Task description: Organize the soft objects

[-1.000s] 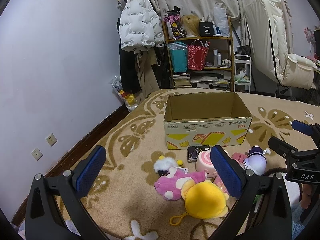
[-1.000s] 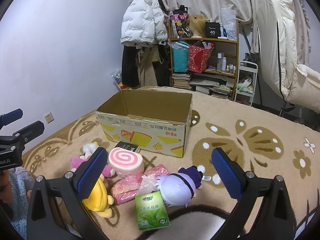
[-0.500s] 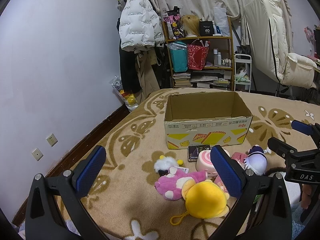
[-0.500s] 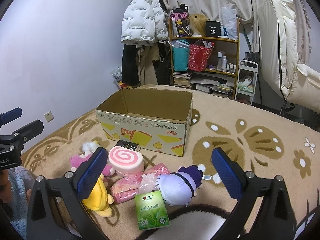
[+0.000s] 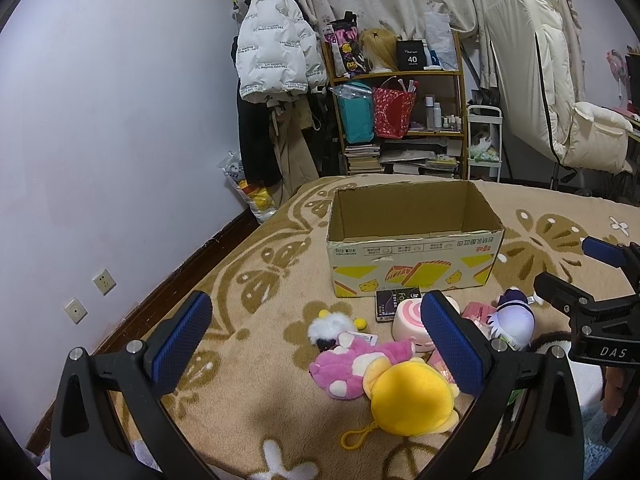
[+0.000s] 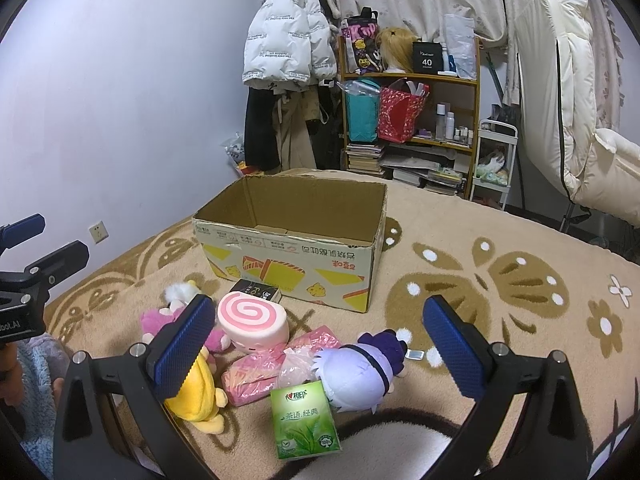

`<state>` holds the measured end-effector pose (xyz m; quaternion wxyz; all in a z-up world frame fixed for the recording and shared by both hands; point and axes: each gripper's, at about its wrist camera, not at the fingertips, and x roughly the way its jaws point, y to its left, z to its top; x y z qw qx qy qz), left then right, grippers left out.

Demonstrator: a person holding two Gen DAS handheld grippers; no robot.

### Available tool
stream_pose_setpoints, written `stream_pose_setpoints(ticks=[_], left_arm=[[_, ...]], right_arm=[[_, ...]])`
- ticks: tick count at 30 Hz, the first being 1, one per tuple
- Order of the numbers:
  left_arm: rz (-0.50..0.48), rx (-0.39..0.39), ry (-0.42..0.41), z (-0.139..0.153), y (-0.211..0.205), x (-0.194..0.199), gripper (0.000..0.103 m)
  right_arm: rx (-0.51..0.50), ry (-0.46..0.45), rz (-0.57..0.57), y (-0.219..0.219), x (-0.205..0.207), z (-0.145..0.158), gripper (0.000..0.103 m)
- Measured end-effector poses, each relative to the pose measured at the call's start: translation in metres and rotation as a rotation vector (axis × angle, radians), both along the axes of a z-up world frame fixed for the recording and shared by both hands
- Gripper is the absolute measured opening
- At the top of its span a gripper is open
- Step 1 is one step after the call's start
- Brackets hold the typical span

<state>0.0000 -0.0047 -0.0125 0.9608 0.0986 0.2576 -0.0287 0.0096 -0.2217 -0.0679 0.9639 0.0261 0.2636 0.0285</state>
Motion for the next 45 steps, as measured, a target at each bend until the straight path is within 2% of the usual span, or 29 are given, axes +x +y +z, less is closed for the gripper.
stream_pose_setpoints(ticks=[17,26,31,34,43,45], left_arm=[[-0.012,0.017,0.009,-0.006,-0.001,0.0,0.103],[-0.039,0.022,0.062,-0.005,-0.007,0.005,0.103],[-0.055,0.028,0.122,-0.011,-0.013,0.013,0.103],[-0.073,-0.005,0.183,-0.016,-0.016,0.02,0.103],[-0.082,-0.013,0.301,-0.036,-0.033,0.041,0.103],[-0.089,-0.035,0.344,-0.042,-0.036,0.047,0.103]], right_arm=[[-0.004,0.006,0.004,0.004,0.002,-0.009,0.103],[-0.006,0.012,0.011,0.006,0.002,-0.011,0.103],[0.001,0.027,0.003,0.006,0.002,-0.016,0.103],[0.017,0.051,-0.009,0.0,0.005,-0.019,0.103],[0.078,0.108,-0.031,-0.017,0.02,-0.022,0.103],[0.084,0.118,-0.035,-0.019,0.024,-0.024,0.103]])
